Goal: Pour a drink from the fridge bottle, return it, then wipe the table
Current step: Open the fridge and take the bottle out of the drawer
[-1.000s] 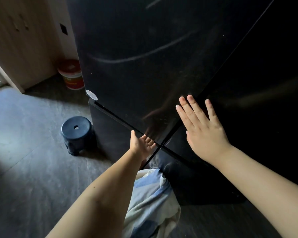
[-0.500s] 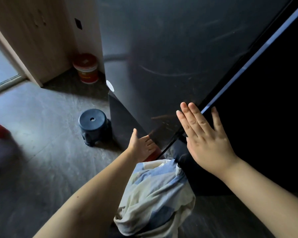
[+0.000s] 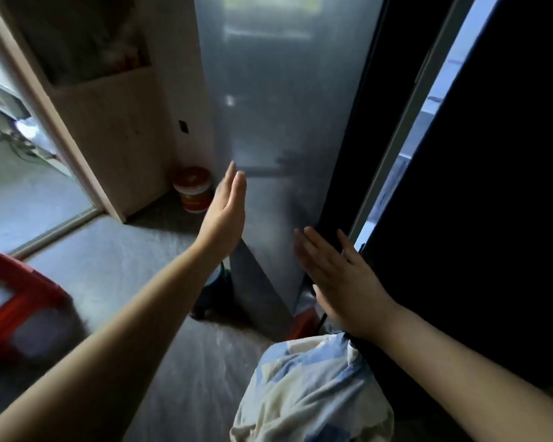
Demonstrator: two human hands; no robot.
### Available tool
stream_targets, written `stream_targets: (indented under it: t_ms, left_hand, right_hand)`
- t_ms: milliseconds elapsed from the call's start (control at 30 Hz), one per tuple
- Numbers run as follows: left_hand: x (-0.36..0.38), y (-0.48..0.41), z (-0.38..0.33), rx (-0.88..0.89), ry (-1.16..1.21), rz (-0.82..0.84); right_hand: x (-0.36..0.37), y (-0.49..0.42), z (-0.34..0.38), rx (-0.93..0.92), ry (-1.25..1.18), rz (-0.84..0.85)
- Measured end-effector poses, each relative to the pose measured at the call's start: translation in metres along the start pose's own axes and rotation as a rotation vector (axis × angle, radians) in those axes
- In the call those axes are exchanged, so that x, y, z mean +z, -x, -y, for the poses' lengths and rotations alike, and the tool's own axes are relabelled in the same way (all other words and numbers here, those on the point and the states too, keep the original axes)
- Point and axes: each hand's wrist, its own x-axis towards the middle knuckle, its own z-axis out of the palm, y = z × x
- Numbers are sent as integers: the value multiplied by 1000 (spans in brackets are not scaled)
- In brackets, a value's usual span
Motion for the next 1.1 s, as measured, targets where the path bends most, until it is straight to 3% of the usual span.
stream_targets:
  t_ms: [100, 200, 300, 400, 600, 900, 1100]
  left_hand:
    - [-8, 17, -76, 561, -571, -64]
    - [13, 33, -129, 1064, -959, 12]
    - [42, 37, -142, 1325, -1325, 64]
    - [63, 35, -137, 1331, -1548, 88]
    - [63, 33, -116, 1153, -1843, 43]
    - [20, 43, -107, 1236, -1828, -3]
    - [-50, 47, -94, 1335, -1748, 14]
  right_hand:
    - [-10, 4, -9, -22, -200, -66]
    - [-18, 15, -30, 60, -374, -160]
    - [-22, 26, -54, 259, -495, -303]
    - [-21, 27, -68, 385, -591, -283]
    - [3, 16, -61, 296, -743, -182]
    - [-7, 6, -17, 310, -669, -224]
    - [-28, -16, 36, 305, -514, -304]
